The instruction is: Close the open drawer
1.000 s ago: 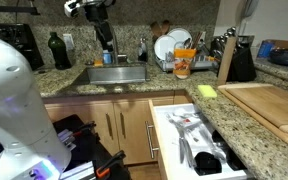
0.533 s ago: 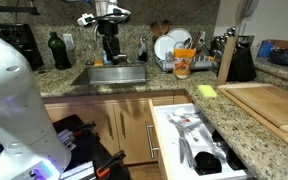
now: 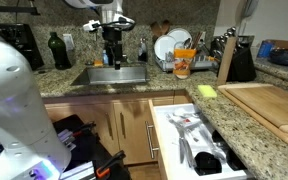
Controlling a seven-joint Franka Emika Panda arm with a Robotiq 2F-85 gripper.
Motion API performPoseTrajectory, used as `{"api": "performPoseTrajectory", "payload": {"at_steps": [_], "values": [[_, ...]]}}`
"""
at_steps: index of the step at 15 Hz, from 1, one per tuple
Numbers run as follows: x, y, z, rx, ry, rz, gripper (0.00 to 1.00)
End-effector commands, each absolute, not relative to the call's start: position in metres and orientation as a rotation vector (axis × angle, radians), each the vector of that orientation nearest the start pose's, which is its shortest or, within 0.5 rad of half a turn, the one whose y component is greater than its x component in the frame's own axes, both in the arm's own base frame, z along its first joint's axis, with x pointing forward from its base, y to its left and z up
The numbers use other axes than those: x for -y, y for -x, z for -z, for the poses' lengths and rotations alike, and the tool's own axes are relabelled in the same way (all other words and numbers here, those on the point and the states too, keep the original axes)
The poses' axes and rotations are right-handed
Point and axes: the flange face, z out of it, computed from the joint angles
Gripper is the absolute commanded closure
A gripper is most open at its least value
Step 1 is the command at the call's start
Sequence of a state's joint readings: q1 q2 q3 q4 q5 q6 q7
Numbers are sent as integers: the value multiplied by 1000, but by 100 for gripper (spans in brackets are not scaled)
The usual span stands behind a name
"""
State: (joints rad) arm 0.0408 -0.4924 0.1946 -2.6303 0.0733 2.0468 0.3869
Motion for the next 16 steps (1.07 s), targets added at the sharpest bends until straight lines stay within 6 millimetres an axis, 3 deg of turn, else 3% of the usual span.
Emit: {"api": "performPoseTrajectory", "payload": {"at_steps": [1,6,9,10,12,16], "values": [[-81,-365,-383,-360,3155,-191,0],[-58,-366,-305,-484,3108,-515,0],[-52,-367,-273,-543,3095,-667,0],[-56,-361,-290,-501,3113,-604,0],[-54,-362,-274,-520,3103,-672,0],[-54,-364,-273,-524,3101,-676,0]]}}
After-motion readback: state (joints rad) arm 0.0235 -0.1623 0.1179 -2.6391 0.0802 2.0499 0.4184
